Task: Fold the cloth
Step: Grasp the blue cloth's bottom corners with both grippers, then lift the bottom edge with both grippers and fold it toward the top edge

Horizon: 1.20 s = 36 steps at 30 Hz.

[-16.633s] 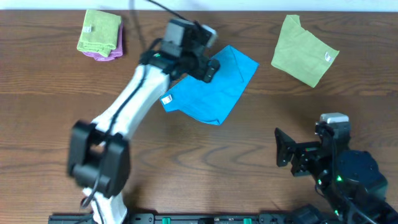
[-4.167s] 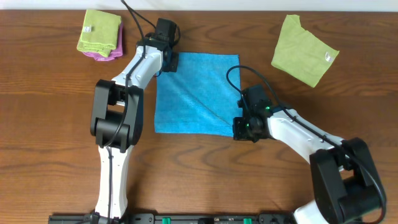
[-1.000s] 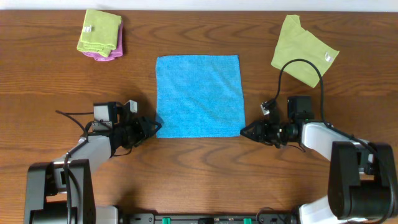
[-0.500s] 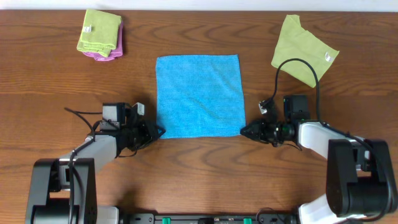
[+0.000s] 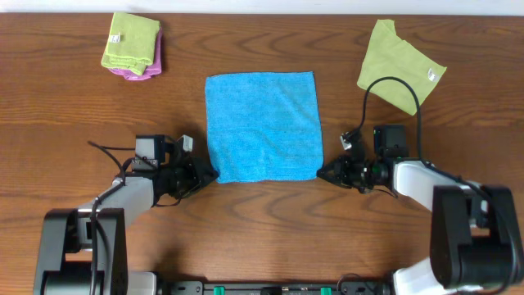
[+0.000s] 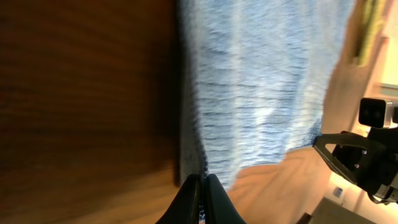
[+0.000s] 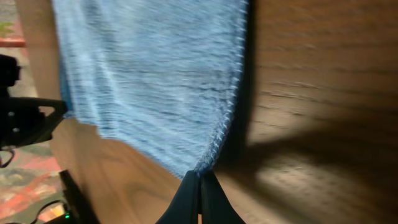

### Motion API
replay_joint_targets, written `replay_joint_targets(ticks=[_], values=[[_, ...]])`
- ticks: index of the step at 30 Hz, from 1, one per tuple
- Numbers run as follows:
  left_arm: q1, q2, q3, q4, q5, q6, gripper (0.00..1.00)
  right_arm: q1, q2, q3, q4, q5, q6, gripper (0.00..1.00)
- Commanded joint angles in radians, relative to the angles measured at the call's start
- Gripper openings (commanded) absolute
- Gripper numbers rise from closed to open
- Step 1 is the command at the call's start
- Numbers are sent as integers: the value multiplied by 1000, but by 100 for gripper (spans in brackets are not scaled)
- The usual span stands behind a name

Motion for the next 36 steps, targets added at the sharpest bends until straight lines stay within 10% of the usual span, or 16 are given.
replay_joint_targets(ticks=[1,17,36], values=[[0,-63,57,-19,45,-13,5,16,-114,31,-2,-48,16,2],[-18,-130,251,-15,-222,-10,5,106,-282,131,89,207,102,2],[-34,378,779,-17,-288,64,6,119,309,717,106,252,86,2]])
